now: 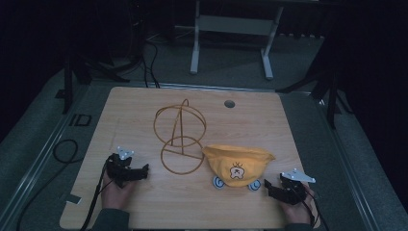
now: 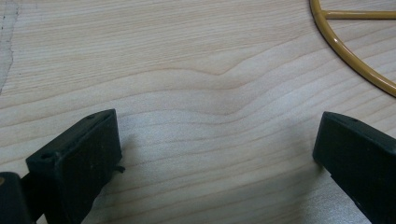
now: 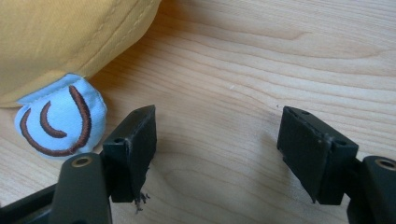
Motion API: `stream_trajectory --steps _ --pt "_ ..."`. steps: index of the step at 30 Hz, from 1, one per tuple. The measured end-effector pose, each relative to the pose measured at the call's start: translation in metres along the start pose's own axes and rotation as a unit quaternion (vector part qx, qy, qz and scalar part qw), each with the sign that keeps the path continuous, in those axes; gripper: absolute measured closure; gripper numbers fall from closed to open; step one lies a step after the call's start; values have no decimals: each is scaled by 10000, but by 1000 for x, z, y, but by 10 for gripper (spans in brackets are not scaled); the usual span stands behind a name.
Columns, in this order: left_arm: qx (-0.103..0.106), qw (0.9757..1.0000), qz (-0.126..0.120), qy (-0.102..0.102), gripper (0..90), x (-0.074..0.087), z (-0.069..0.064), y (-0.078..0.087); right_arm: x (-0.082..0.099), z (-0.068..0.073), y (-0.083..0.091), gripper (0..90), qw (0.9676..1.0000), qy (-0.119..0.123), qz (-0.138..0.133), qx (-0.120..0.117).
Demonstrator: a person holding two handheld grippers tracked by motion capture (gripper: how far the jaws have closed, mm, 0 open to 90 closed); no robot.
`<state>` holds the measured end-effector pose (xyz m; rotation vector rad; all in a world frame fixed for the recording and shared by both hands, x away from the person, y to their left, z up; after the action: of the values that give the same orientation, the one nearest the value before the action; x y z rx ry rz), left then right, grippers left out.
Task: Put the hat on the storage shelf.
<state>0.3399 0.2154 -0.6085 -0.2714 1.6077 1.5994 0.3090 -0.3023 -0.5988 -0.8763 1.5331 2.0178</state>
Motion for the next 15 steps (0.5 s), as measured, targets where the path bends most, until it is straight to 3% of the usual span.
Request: stream_trajectory --steps 15 --pt "-2 10000 4 -2 8 0 0 0 3 4 4 292 9999 46 132 -16"
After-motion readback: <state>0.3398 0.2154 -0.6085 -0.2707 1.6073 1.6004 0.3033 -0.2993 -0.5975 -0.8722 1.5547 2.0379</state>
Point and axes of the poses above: each handheld gripper's, and its own axes: y roughly backward along the jaws, x roughly out of its underside, z roughly to its left, the point moved 6 cm from there along -y, roughly forward along the jaws, and after that the axes turned 14 degrees about -y, right-handed, at the moved point
